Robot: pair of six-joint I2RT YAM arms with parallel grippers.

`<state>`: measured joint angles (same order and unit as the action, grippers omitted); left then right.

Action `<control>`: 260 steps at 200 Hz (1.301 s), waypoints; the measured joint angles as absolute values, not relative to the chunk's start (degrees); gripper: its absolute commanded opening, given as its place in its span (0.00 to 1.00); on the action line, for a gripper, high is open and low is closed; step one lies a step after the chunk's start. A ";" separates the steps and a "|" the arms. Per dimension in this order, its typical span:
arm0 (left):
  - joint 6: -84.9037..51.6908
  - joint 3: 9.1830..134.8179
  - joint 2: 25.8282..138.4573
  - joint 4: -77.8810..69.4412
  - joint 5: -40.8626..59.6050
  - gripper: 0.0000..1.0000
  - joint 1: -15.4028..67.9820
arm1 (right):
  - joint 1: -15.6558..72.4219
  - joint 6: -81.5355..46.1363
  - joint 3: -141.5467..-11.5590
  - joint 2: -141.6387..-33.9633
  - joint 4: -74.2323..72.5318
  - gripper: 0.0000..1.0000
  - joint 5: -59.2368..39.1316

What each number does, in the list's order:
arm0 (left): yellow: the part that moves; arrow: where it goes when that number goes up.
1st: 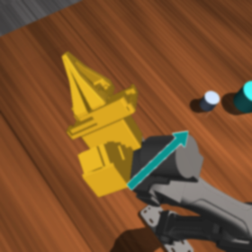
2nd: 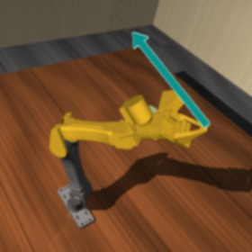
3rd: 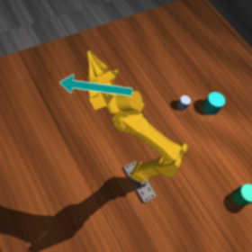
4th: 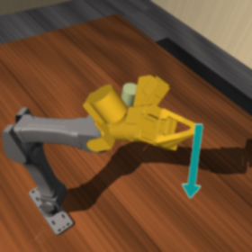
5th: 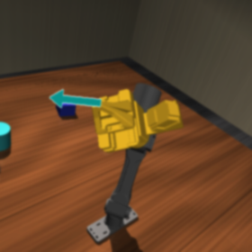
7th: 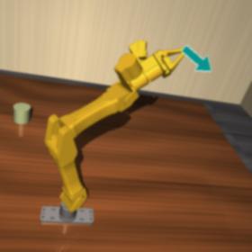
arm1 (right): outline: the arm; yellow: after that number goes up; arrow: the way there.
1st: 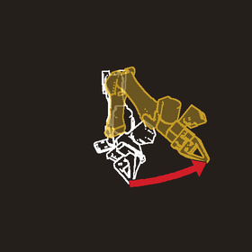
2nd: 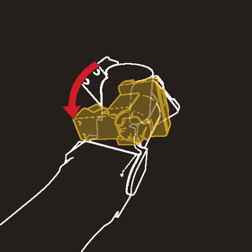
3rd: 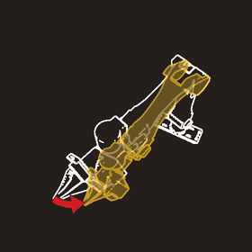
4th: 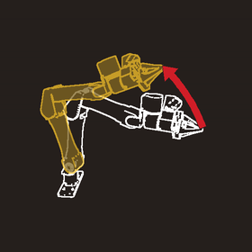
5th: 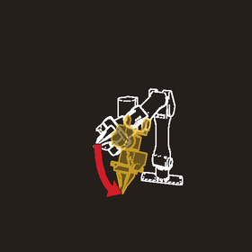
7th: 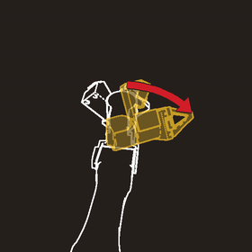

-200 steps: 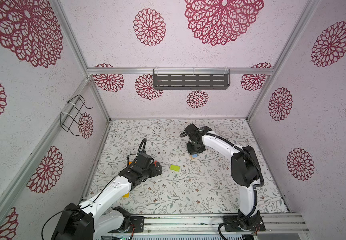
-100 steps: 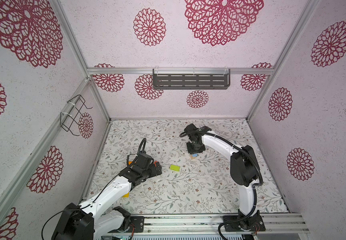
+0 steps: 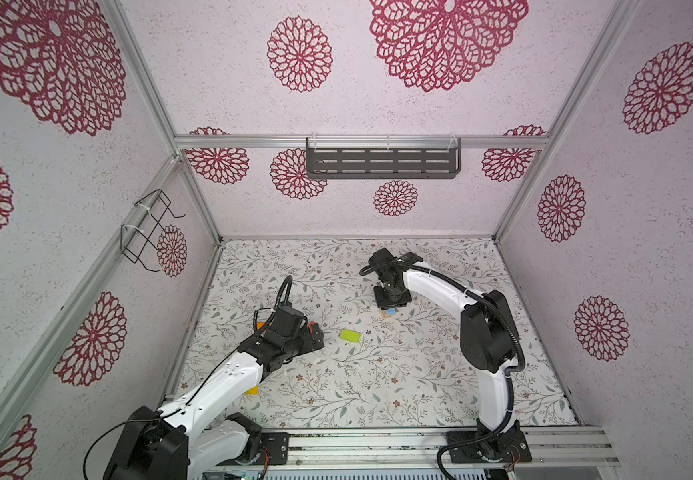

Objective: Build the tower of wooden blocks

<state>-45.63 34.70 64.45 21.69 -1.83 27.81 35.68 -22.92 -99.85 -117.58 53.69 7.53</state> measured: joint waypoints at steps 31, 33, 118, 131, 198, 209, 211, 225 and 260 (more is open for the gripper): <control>-45.63 34.70 64.45 21.69 -1.85 0.97 27.68 | 35.68 -22.92 -99.85 -117.58 53.74 0.37 7.53; -45.63 34.70 64.45 21.69 -1.85 0.97 27.68 | 35.68 -22.92 -99.85 -117.58 53.74 0.37 7.53; -45.60 34.70 64.45 21.69 -1.85 0.97 27.46 | 35.68 -22.94 -99.85 -117.58 53.93 0.35 7.81; -45.63 34.70 64.45 21.69 -1.85 0.97 27.42 | 35.68 -22.94 -99.85 -117.58 53.95 0.35 7.84; -45.63 34.70 64.45 21.71 -1.80 0.97 27.35 | 35.68 -22.96 -99.85 -117.58 53.95 0.34 7.81; -45.63 34.70 64.45 21.69 -1.80 0.97 27.35 | 35.68 -22.96 -99.85 -117.58 53.95 0.34 7.81; -45.63 34.70 64.45 21.69 -1.80 0.97 27.35 | 35.68 -22.94 -99.85 -117.58 53.95 0.34 7.81; -45.63 34.70 64.45 21.71 -1.80 0.97 27.35 | 35.68 -22.96 -99.85 -117.58 53.95 0.34 7.81; -45.63 34.70 64.45 21.69 -1.78 0.97 27.33 | 35.68 -22.98 -99.85 -117.54 53.93 0.34 7.88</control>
